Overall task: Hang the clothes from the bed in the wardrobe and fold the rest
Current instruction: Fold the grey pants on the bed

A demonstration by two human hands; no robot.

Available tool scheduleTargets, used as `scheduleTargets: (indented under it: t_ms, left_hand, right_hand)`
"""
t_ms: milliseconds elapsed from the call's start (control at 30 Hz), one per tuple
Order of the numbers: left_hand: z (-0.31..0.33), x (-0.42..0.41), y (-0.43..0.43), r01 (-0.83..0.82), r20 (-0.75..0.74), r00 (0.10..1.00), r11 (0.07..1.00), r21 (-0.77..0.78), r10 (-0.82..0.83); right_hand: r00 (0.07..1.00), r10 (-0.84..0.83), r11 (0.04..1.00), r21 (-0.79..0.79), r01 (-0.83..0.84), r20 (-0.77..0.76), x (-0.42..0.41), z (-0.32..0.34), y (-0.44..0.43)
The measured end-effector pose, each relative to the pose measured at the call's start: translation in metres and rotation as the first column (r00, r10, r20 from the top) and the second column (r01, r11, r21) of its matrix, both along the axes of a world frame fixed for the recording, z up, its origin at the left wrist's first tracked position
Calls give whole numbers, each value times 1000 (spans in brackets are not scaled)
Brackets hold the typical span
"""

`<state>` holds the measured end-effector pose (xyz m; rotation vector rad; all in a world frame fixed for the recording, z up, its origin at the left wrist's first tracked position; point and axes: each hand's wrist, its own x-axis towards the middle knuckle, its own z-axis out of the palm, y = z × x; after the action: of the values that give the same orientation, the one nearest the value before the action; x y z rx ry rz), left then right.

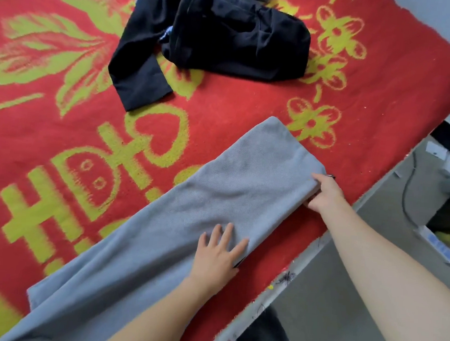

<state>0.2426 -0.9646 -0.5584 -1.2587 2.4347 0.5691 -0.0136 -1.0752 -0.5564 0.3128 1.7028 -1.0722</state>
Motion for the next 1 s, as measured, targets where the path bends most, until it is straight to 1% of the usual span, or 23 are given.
scheduleTargets:
  t_ms: [33, 67, 167, 233, 333, 367, 400, 433, 500, 533, 567, 600, 633, 667, 700, 767, 800, 833, 867, 900, 933, 967, 1000]
  left_hand:
    - [-8, -1, 1, -11, -5, 1000, 1000, 22, 11]
    - [-17, 1, -1, 8, 34, 999, 997, 82, -11]
    - [-22, 1, -2, -47, 80, 996, 971, 236, 29]
    - [-19, -1, 1, -141, 65, 990, 947, 289, 127]
    - [-8, 2, 9, -357, 77, 934, 894, 271, 349]
    - [-2, 4, 13, -460, 78, 886, 844, 276, 457]
    - [5, 5, 18, -567, 64, 814, 766, 303, 577]
    - [11, 7, 23, -663, 29, 715, 665, 343, 698]
    - [23, 13, 34, -801, -75, 426, 414, 432, 902]
    - [30, 17, 39, -827, -125, 235, 266, 495, 964]
    - [38, 23, 44, -811, -145, -1, 84, 579, 989]
    - [43, 28, 47, -729, -129, -244, -94, 678, 961]
    - [47, 36, 50, -592, -80, -472, -248, 767, 878]
    - [50, 46, 54, -426, -19, -649, -343, 837, 760]
    - [51, 57, 58, -265, 35, -767, -366, 892, 641]
    - [51, 83, 67, -50, 110, -878, -318, 947, 466]
    - [50, 95, 70, -2, 133, -891, -296, 955, 435]
    - [48, 105, 76, 11, 142, -888, -290, 957, 437]
    - [45, 111, 81, -1, 152, -870, -310, 951, 470]
    - [41, 112, 85, -49, 154, -838, -353, 934, 524]
    - [37, 109, 86, -132, 145, -793, -400, 907, 591]
    - [31, 103, 87, -236, 116, -747, -425, 874, 654]
    - [26, 96, 85, -366, 57, -704, -429, 826, 708]
  right_hand:
    - [999, 41, 999, 24, -41, -6, -1, 0, -3]
    - [996, 84, 995, 48, -84, -1, -2, 1, -5]
    - [978, 208, 970, 132, -203, -30, -11, 3, -8]
    - [952, 279, 954, 145, -261, -125, -15, 5, -11]
    - [887, 305, 952, 123, -280, -348, -9, 10, -14]
    - [848, 305, 951, 89, -297, -433, -3, 15, -13]
    - [782, 324, 938, 71, -340, -533, 6, 23, -11]
    - [693, 345, 916, 66, -395, -633, 17, 32, -7]
    - [488, 340, 831, 14, -556, -804, 47, 53, 4]
    - [388, 292, 758, -36, -651, -874, 64, 65, 13]
    - [290, 230, 647, -77, -759, -929, 84, 78, 24]
    - [187, 158, 523, -79, -849, -970, 100, 86, 36]
    - [100, 87, 385, -59, -921, -991, 119, 94, 49]
    - [21, 17, 242, -16, -970, -1000, 136, 99, 64]
    - [-51, -33, 105, 47, -993, -998, 152, 100, 79]
    - [-167, -18, -191, 168, -967, -986, 178, 92, 110]
    - [-252, 56, -370, 214, -904, -966, 188, 85, 125]
    - [-384, 128, -541, 260, -800, -914, 197, 77, 140]
    - [-534, 172, -685, 289, -669, -828, 200, 68, 153]
    - [-647, 187, -775, 294, -560, -740, 200, 62, 163]
    - [-677, 201, -789, 293, -540, -708, 198, 57, 170]
    - [-666, 230, -762, 294, -577, -710, 192, 51, 175]
    - [-638, 281, -701, 301, -647, -717, 185, 47, 176]
